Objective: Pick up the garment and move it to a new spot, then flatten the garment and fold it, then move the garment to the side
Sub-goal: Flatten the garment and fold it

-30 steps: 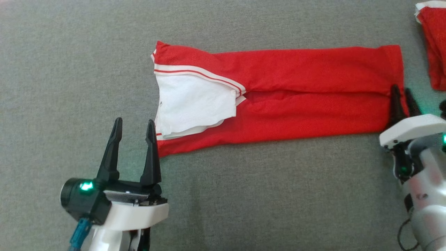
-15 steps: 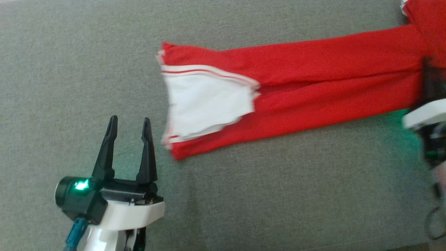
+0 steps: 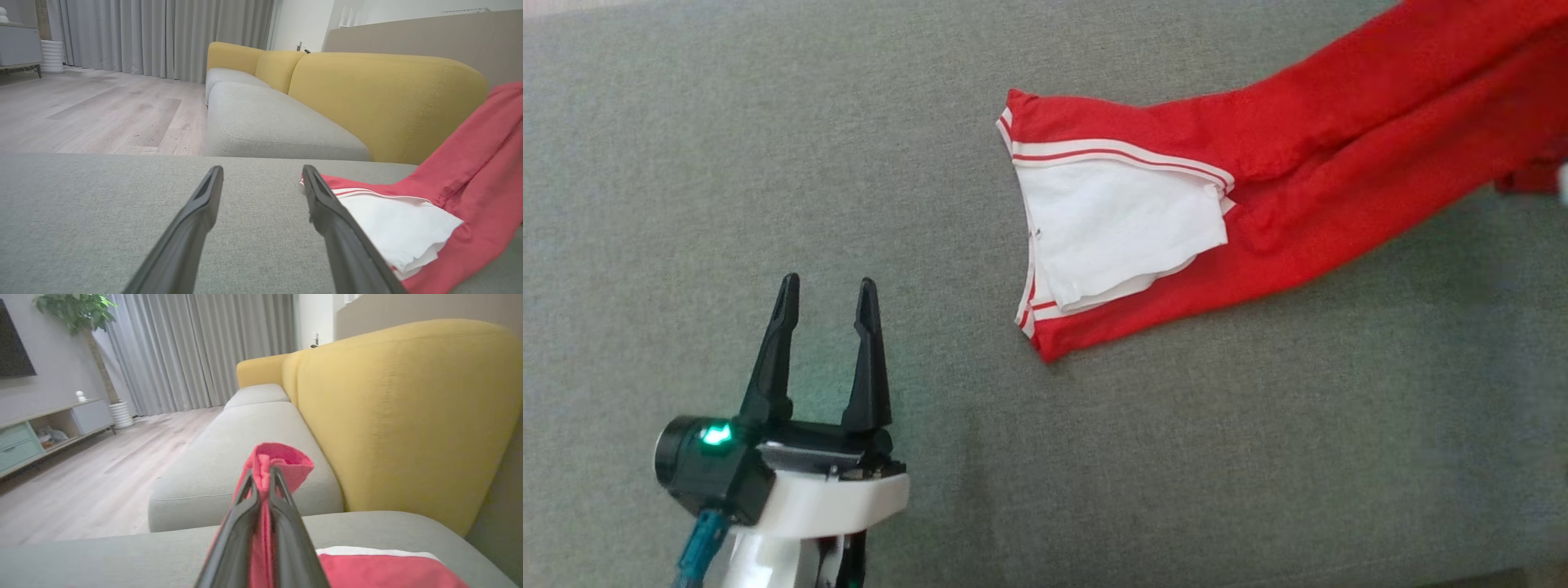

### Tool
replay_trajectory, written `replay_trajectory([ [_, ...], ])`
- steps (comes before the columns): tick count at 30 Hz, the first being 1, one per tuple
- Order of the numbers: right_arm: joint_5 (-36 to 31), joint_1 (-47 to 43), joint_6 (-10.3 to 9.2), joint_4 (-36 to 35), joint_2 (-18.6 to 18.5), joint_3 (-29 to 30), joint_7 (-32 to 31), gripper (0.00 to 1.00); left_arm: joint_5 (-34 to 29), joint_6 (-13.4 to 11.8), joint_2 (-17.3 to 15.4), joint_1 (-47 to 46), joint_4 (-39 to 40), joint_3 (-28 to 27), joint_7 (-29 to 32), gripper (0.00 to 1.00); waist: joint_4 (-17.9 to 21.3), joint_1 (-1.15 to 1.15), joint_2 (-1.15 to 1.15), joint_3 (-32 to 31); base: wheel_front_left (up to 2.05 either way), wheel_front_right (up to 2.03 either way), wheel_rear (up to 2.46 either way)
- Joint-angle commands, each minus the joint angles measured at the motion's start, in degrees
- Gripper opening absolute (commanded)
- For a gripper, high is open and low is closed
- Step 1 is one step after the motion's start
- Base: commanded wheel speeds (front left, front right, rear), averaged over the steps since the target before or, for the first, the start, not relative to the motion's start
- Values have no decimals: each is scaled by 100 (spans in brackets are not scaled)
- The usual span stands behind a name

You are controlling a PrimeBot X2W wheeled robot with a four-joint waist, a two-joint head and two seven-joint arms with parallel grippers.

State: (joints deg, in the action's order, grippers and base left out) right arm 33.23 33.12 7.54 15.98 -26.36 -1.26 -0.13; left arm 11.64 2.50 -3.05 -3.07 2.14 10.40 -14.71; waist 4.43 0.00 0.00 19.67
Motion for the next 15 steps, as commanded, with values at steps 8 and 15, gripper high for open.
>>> replay_trajectory([
  [8, -753, -518, -5, -1809, 1268, -498, -934, 0, 102, 4, 17, -118, 42, -92, -29, 100, -191, 0, 0, -36, 0, 0, 0],
  [15, -1080, -572, -5, -1436, 2137, -1539, -1253, 0, 220, -20, 17, -166, -29, 44, -29, 100, -466, 0, 0, -19, 0, 0, 0],
])
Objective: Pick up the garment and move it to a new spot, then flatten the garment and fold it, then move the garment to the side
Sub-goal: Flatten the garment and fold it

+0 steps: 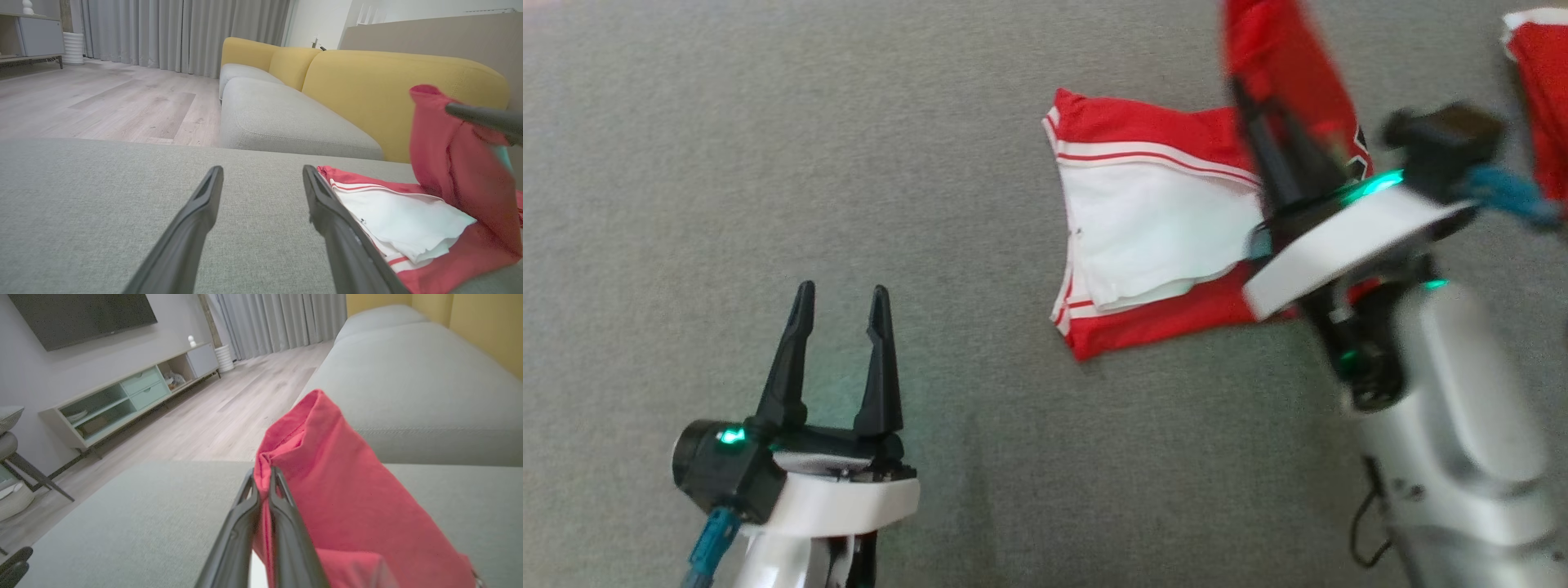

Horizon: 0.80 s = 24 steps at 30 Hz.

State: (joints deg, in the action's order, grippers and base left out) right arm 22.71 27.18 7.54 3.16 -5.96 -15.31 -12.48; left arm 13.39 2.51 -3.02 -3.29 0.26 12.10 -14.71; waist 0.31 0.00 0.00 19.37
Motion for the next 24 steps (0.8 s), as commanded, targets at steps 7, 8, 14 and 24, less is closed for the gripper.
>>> replay_trajectory([
  [7, -80, -87, -5, 467, 273, -891, 89, 0, 127, -59, 14, -166, 122, -87, -29, 100, -221, 0, 0, 39, 0, 0, 0],
  [8, -65, -111, -5, 556, 285, -973, 124, 0, 140, -70, 14, -165, 117, -89, -29, 100, -232, 0, 0, 37, 0, 0, 0],
  [14, 383, -165, -5, 683, 305, -1300, 672, 100, 197, -109, 14, -157, 88, -63, -29, 100, -251, 0, 0, -59, 0, 0, 0],
  [24, 396, -511, -5, 577, 186, -236, 2174, 100, 188, -185, 14, 17, 208, -160, -29, 100, -101, 0, 0, -533, 0, 0, 0],
])
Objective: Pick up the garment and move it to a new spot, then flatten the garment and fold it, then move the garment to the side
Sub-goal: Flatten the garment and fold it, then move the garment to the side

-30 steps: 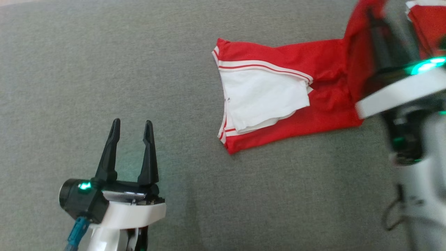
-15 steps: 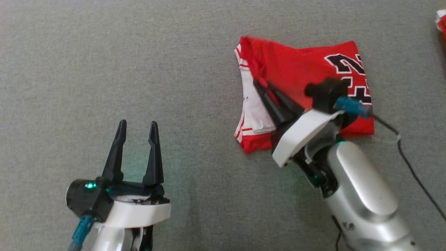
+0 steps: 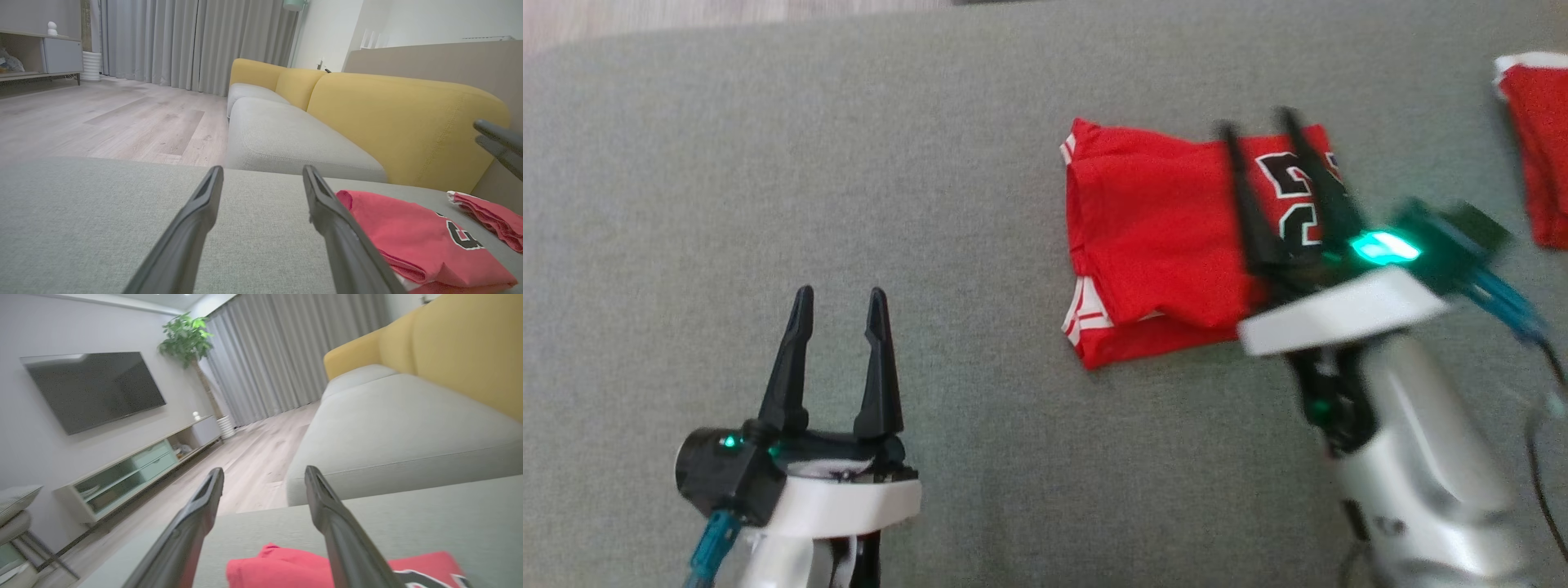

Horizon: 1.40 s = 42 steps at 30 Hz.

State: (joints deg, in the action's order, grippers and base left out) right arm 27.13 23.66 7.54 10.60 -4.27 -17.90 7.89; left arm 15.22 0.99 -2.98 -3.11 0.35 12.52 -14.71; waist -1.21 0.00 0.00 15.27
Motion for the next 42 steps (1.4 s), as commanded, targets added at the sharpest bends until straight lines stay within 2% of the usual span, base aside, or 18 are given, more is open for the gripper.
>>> replay_trajectory([
  [1, -62, -257, -5, -141, -64, 192, 287, 100, 8, -39, 10, 28, 201, -201, -29, 100, 60, 0, 0, -186, 0, 0, 0],
  [6, -275, -868, -5, 76, -516, 690, 669, 100, -36, -100, 10, 196, 223, -245, -29, 100, 129, 0, 0, -504, 0, 0, 0],
  [13, -736, -1755, -5, 161, -785, 565, 708, 100, -206, -205, 10, 523, 156, -327, -29, 100, 233, 0, 0, -990, 0, 0, 0],
  [21, -1012, -2385, -5, 191, -577, 613, 709, 100, -318, -329, 10, 943, -96, -394, -29, 100, 293, 0, 0, -1434, 0, 0, 0],
  [42, -1138, -2456, -5, 205, -469, 504, 710, 100, -281, -395, 10, 1115, -351, -449, -29, 100, 305, 0, 0, -1520, 0, 0, 0],
])
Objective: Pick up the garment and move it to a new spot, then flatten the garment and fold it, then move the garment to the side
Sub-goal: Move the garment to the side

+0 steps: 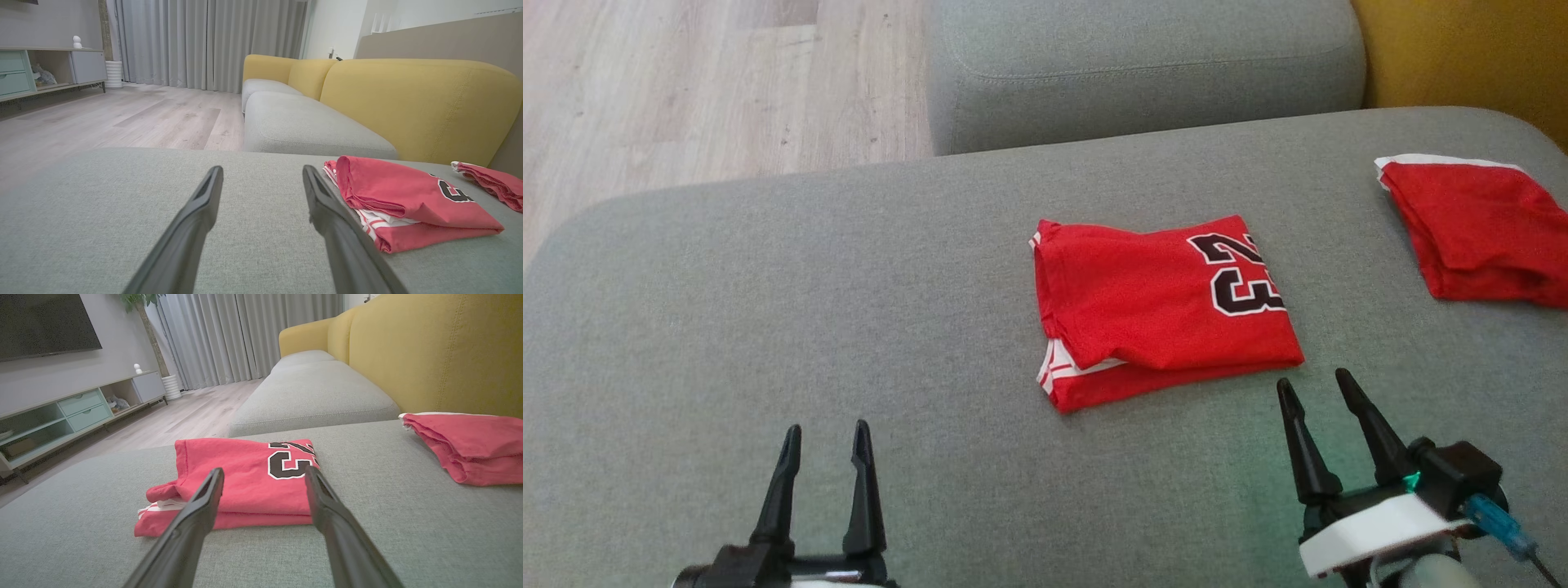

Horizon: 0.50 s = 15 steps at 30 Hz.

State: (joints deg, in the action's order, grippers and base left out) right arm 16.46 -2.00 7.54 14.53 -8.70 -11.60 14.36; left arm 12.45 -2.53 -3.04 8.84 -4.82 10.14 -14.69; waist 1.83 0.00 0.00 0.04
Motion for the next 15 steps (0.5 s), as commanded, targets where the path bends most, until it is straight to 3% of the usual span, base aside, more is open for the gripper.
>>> replay_trajectory([
  [1, -73, 112, -5, -186, -24, -129, 63, 100, -4, -42, 16, -72, 168, -213, -30, 100, 1, 0, 0, 9, 0, 0, 0],
  [9, -107, 203, -5, -115, -13, -46, 63, 100, -3, -44, 16, -117, 261, -202, -30, 100, -81, 0, 0, 224, 0, 0, 0],
  [15, -63, 802, -5, 154, -70, 96, 63, 100, 6, -98, 16, -304, 469, -184, -30, 100, -231, 0, 0, 719, 0, 0, 0],
])
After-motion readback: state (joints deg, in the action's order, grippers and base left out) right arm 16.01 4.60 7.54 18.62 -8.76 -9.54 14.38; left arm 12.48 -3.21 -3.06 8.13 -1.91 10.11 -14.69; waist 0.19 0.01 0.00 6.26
